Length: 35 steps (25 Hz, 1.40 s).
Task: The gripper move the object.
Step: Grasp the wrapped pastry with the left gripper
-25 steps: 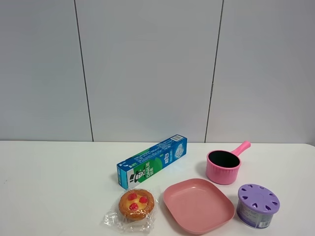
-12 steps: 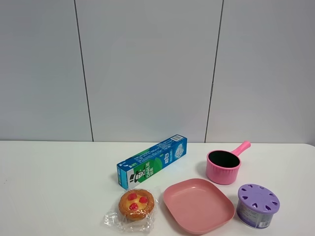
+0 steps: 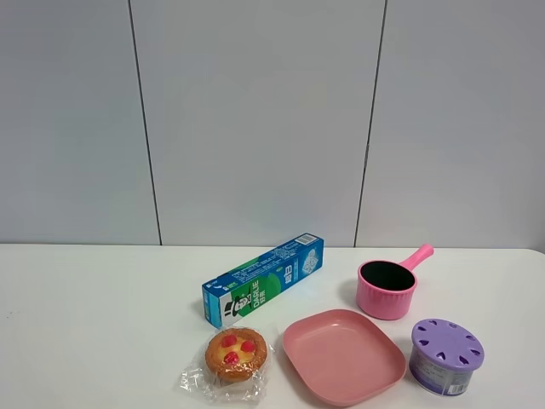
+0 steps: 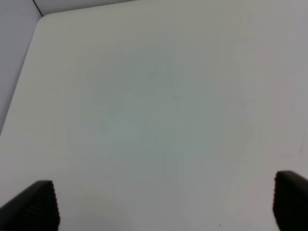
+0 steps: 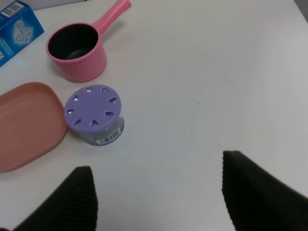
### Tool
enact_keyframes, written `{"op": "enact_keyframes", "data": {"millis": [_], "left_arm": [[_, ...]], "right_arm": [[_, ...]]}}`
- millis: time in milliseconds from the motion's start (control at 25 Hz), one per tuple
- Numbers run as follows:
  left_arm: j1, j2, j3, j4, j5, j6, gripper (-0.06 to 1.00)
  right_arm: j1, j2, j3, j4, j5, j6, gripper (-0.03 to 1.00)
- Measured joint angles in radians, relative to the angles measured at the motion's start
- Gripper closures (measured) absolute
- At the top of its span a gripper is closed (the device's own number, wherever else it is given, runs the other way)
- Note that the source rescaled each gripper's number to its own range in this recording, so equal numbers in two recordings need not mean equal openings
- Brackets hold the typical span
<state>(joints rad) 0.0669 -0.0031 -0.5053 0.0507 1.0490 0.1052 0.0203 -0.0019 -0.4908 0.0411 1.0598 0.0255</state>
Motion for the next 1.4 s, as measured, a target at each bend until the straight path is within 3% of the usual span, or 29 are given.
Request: {"op": "enact_keyframes", "data": {"millis": [440, 1000, 1400], "left_arm": [[0.0, 0.043, -0.013, 0.0, 0.007, 0.0, 0.16], [0.0, 0.485, -0.291, -0.004, -0.042, 0.009, 0.16], [-0.001, 0.759, -0.334, -0.154, -0.051, 0.067, 0.16]], "right_arm": [[0.0, 0.0, 0.0, 0.0, 0.0, 0.0, -0.03], [0.0, 0.0, 0.0, 0.0, 0.0, 0.0, -0.03], [0.0, 0.0, 0.0, 0.0, 0.0, 0.0, -0.03]]}}
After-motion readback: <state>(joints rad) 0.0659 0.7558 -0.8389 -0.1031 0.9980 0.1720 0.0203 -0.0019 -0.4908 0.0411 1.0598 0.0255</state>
